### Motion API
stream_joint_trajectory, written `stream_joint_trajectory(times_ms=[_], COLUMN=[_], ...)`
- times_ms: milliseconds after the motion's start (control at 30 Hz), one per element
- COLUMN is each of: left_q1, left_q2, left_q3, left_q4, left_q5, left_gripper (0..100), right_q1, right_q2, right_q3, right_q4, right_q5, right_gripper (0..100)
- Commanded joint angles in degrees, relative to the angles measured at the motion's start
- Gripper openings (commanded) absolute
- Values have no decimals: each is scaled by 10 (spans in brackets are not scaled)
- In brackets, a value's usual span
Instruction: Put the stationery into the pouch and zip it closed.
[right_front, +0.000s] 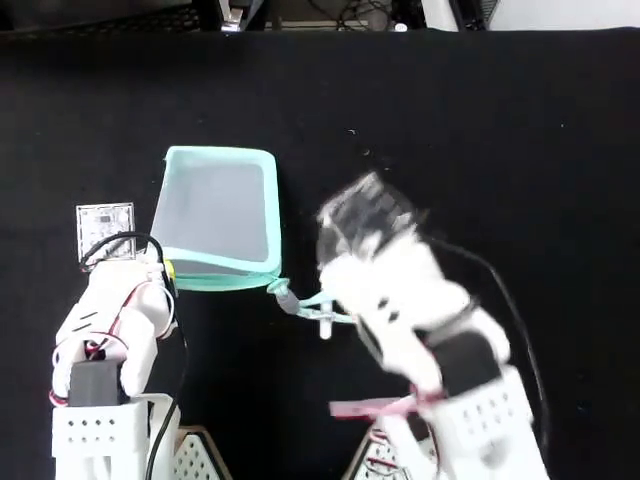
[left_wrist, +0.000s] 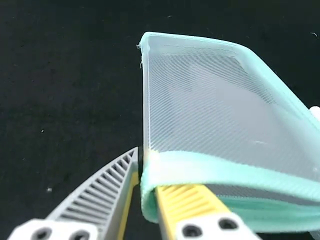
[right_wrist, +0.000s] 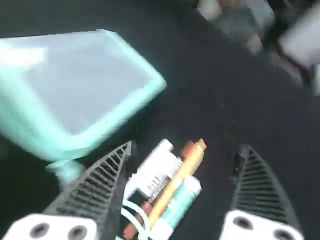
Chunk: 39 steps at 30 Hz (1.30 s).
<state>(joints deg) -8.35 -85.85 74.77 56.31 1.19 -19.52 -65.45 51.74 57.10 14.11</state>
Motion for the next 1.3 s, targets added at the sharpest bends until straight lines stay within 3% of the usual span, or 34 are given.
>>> stream_joint_trajectory(times_ms=[0,267,467,933,1200,1267], left_q1=[-37,-54,-54,17,18,19], left_q2=[-4,-5,-5,-5,-5,-5], left_q3=[-39,-55,-102,-44,-19,-21], left_q4=[-6,-6,47,47,0,1], left_q5=[15,35,36,33,32,32], left_gripper=[30,30,30,30,30,30], right_q1=[62,42,19,-22,-22,-22], right_q2=[101,427,598,758,822,822], right_q3=[0,-107,-198,-298,-342,-343], right_q4=[-79,-116,-117,-117,-114,-112], right_q5=[-25,-30,-32,-59,-57,-51], right_gripper=[172,177,177,177,175,130])
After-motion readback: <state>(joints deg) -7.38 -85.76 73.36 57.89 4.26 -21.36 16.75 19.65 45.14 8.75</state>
